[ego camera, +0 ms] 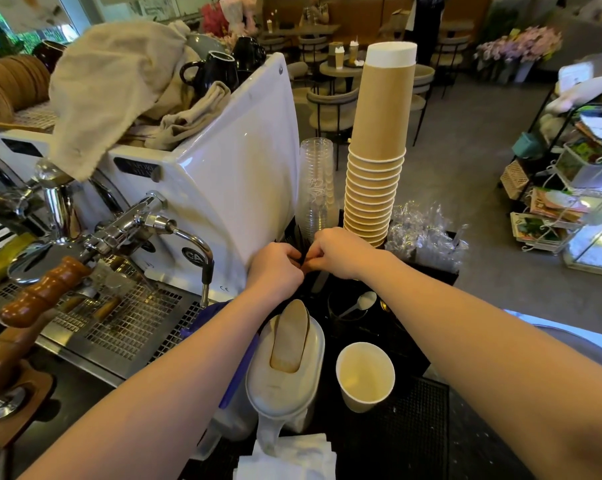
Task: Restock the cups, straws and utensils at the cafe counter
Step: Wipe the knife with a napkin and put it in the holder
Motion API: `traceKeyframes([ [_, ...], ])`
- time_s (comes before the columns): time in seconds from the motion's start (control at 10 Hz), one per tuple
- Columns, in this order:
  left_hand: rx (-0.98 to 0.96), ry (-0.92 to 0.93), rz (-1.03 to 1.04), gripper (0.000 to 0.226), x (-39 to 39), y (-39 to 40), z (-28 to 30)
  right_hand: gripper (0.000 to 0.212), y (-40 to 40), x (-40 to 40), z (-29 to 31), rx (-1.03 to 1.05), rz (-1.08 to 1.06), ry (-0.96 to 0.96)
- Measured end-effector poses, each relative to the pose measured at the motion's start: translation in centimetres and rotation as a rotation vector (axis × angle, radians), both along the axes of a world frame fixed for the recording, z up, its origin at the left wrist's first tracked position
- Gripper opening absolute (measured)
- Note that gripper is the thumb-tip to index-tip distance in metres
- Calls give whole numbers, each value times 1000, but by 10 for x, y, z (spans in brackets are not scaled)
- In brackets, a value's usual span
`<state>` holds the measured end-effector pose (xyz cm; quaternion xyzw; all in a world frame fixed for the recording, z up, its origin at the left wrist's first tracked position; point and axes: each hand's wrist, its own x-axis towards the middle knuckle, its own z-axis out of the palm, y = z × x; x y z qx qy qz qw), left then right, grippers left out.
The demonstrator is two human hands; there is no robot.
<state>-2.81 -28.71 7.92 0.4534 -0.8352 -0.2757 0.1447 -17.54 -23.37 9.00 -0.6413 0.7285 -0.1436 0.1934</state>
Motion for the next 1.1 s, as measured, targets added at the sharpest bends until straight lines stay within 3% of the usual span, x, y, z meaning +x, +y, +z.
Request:
traceKeyframes([
  [0.2, 44, -7, -18, 23, -5, 7, -5, 15, 4, 0, 5, -27, -42, -88],
  [0.4, 33, 7, -52, 9, -8, 8, -8, 33, 12, -7, 17, 17, -63, -60],
  [0.7, -109, -50, -132, 15, -15, 5, -6, 14, 21, -12, 18, -4, -158, -57],
  [1.1, -72, -53, -121, 8, -13, 3, 0, 16, 29, -2, 17, -42, -182, -82],
])
